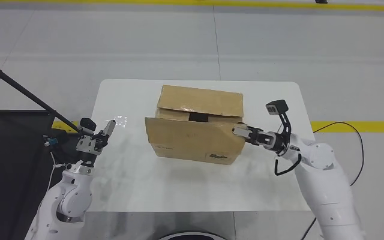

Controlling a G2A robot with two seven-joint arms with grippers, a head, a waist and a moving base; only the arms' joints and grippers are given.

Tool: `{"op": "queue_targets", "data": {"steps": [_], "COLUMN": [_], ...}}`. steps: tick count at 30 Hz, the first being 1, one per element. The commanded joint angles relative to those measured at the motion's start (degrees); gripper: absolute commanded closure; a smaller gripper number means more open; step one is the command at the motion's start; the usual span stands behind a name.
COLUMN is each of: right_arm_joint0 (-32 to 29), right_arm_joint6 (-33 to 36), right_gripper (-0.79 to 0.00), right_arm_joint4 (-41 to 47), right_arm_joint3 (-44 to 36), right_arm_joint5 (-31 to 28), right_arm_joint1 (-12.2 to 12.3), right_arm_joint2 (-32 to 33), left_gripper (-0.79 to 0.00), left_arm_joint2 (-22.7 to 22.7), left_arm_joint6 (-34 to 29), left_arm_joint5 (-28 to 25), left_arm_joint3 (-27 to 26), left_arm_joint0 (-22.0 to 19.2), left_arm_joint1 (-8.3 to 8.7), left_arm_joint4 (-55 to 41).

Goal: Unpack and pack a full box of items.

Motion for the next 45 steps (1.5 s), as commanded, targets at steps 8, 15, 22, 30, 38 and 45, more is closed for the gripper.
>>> {"op": "queue_targets", "data": {"steps": [8,15,22,30,38,45], "right_arm_joint0": [-0.3,0.2,1.4,2.3,1.0,-1.0], "right_arm_joint6": [1.8,1.1,1.4,1.5,0.9,0.6], "right_gripper": [0.000,0.000,0.000,-0.055,-0.471,-0.770], "right_arm_joint4": [5.0,8.1,9.1,6.8,5.9,6.9], "right_arm_joint3": [-0.5,-1.2,-1.4,-1.0,-2.8,-5.5], "right_arm_joint5": [-2.1,-2.8,-2.4,-2.4,-3.0,-3.3], "right_arm_joint1": [0.0,0.3,1.0,2.3,4.3,6.2], "right_arm_joint2": [-2.1,-4.9,-7.8,-9.9,-9.2,-7.4], "left_gripper": [-0.785,-0.785,-0.785,-0.785,-0.785,-0.785], "left_arm_joint2": [0.0,0.0,0.0,0.3,1.3,2.5], "left_arm_joint6": [0.0,0.0,0.0,-0.7,-1.9,-3.8], "left_arm_joint5": [0.0,0.0,0.0,0.4,-0.7,-3.4], "left_arm_joint3": [0.0,0.0,0.0,-0.2,0.1,1.1], "left_arm_joint0": [0.0,0.0,0.0,-0.3,-1.4,-3.9], "left_arm_joint1": [0.00,0.00,0.00,-0.11,-0.28,-0.34], "left_arm_joint4": [0.0,0.0,0.0,-0.2,-0.7,-1.7]}}
